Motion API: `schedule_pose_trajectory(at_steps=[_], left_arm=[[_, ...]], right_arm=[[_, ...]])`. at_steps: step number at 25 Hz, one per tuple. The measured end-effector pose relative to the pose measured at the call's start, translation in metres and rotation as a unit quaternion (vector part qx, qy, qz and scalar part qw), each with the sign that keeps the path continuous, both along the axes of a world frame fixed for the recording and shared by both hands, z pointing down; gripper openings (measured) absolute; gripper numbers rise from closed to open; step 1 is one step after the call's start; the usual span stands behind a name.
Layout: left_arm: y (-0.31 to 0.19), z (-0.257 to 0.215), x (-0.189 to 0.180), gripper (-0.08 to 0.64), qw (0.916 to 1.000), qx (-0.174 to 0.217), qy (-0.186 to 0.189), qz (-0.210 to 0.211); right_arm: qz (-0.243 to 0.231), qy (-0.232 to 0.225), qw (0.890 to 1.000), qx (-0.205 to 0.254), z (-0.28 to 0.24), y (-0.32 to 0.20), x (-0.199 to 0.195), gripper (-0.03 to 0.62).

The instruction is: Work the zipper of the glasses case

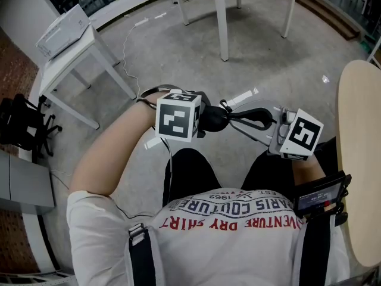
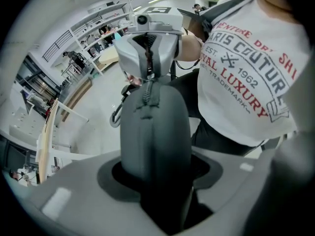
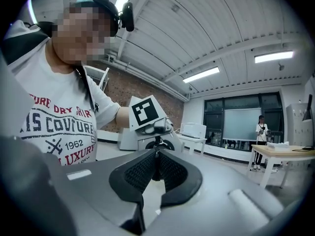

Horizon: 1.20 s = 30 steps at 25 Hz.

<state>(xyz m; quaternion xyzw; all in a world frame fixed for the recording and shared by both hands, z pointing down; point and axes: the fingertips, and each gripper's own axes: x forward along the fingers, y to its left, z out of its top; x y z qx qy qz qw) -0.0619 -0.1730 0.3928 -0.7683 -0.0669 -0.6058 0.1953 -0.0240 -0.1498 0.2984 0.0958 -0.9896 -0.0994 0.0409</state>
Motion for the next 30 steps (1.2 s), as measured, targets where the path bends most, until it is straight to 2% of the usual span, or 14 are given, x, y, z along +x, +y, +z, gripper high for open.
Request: schedule_pose_trajectory(at_steps=[11,16,21,27,30], left_arm=[[0.001,-0.006,0.005,0.249,0.9953,-0.028,0.09,-0.023],[0.004,-0.01,0.01,0.249,0.9877,-0.052,0.142,-0.039],[0.005,-0.011,0.015,0.249,0.9816,-0.06,0.176,-0.044],[0.011,-0.017,0.024,0.247,0.9618,-0.112,0.242,-0.062],[0.015,-0.021,0.03,0.247,0.9461,-0.142,0.283,-0.069]], right_arm=[[0.002,-0.011,1.0,-0.005,-0.005,-0.002,0.003,0.02],[-0.002,-0.016,1.0,-0.013,-0.006,-0.004,0.006,0.018],[-0.002,-0.021,1.0,-0.012,-0.008,-0.003,0.007,0.018],[0.001,-0.03,0.999,-0.014,-0.009,-0.005,0.013,0.018],[0.002,-0.035,0.999,-0.015,-0.01,-0.006,0.016,0.018]])
